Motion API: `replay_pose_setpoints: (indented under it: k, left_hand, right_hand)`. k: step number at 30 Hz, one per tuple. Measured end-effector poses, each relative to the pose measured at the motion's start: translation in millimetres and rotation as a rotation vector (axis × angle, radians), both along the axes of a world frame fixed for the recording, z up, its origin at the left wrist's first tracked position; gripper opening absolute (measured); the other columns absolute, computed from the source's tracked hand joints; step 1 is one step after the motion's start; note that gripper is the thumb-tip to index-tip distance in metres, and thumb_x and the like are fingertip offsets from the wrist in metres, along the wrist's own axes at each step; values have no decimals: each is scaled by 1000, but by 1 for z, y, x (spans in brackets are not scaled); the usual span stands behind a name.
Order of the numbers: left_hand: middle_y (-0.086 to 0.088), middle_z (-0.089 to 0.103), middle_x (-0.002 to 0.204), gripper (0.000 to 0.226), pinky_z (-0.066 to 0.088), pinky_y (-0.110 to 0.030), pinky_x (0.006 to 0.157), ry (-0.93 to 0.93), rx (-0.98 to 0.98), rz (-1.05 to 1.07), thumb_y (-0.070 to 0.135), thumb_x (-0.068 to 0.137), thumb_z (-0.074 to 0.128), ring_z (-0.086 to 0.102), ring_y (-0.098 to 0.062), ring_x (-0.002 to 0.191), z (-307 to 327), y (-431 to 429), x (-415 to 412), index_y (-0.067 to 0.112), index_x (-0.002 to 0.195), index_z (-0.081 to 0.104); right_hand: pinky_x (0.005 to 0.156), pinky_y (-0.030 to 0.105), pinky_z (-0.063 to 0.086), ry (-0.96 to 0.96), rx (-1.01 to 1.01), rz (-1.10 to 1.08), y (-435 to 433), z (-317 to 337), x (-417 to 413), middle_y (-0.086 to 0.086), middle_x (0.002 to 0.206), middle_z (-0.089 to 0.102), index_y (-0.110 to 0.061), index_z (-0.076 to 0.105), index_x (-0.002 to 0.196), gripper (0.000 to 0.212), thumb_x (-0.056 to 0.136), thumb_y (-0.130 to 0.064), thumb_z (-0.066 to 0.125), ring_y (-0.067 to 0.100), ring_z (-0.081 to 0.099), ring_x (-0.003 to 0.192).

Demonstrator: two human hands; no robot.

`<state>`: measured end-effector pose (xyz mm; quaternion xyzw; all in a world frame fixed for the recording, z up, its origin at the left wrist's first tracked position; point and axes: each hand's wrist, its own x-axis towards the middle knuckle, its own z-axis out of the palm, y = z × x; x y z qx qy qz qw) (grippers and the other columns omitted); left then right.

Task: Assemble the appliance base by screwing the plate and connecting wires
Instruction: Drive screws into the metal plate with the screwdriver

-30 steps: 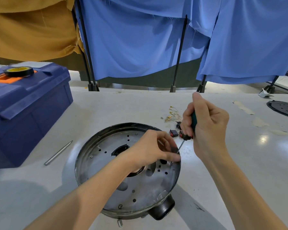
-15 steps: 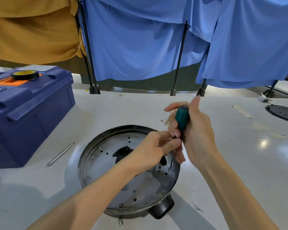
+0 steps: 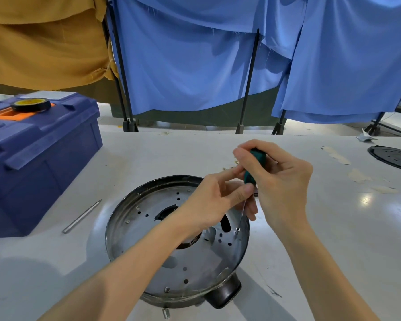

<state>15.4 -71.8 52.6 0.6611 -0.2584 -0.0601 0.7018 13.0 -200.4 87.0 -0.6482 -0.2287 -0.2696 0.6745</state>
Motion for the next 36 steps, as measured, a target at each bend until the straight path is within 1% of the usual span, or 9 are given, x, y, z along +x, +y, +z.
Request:
replay_pose_setpoints:
  k: [6, 11, 15, 17, 22, 26, 29, 33, 36]
  left_hand:
    - [-8, 69, 79, 25, 54, -33, 80, 53, 69, -5, 13, 104, 41, 68, -28, 77, -2, 9, 0, 3, 108, 64]
    - [-14, 71, 85, 21, 55, -35, 80, 92, 6, -29, 10, 98, 55, 70, -32, 79, 1, 8, -3, 2, 115, 62]
    - [-14, 69, 81, 21, 54, -29, 77, 80, 38, -48, 8, 91, 65, 69, -26, 74, 3, 1, -5, -3, 109, 64]
    - [-13, 69, 81, 17, 54, -29, 78, 84, 48, -56, 9, 94, 61, 68, -26, 76, 2, 1, -6, -2, 106, 65]
    - [-13, 73, 90, 21, 54, -35, 86, 134, 11, -79, 9, 99, 50, 71, -32, 90, 1, 10, -6, -2, 110, 65]
    - [-20, 73, 96, 29, 56, -34, 85, 153, -24, -62, 12, 90, 64, 72, -35, 90, 2, 7, -4, -6, 113, 61]
    - [-21, 72, 88, 14, 56, -28, 76, 128, 8, -36, 4, 92, 62, 72, -29, 78, 1, 2, -1, 0, 105, 67]
    - [-14, 71, 85, 15, 54, -33, 81, 152, 7, -77, 1, 96, 53, 69, -29, 80, -2, 9, 2, 0, 104, 66]
    - [-17, 73, 94, 19, 54, -38, 87, 180, -58, -107, 5, 94, 56, 70, -34, 90, -2, 13, 1, 1, 109, 67]
  right_hand:
    - [84, 28, 57, 92, -173, 371, -29, 2, 3, 7, 103, 74, -7, 68, 113, 22, 96, -10, 55, 25, 71, 102]
    - [79, 28, 59, -2, -113, 169, -26, -8, -6, -1, 91, 75, -21, 74, 97, 20, 79, -26, 79, 22, 73, 87]
    - [58, 16, 50, -66, -161, -151, -10, -11, -12, -4, 69, 65, -22, 65, 76, 22, 72, -32, 84, 13, 62, 60]
    - [53, 23, 53, -6, -194, -55, -13, -4, -10, -1, 69, 66, -18, 67, 77, 25, 75, -39, 81, 21, 64, 60]
    - [88, 29, 56, 46, -344, 373, -32, 15, -2, 1, 107, 75, -7, 72, 112, 23, 97, -15, 55, 18, 71, 104]
    - [69, 20, 58, 9, -200, 30, -17, 5, -5, -6, 81, 76, -14, 76, 92, 20, 79, -29, 71, 12, 74, 76]
    - [65, 24, 57, -136, -307, -289, -13, 3, -5, -3, 72, 72, -12, 75, 82, 27, 78, -38, 72, 13, 69, 65]
    - [69, 40, 61, 105, -326, 198, -25, 15, -6, -4, 98, 76, -12, 73, 104, 20, 91, -24, 63, 13, 74, 89]
    - [77, 37, 61, 103, -316, 202, -29, 13, -6, -2, 96, 77, -14, 73, 104, 22, 84, -22, 70, 16, 74, 92]
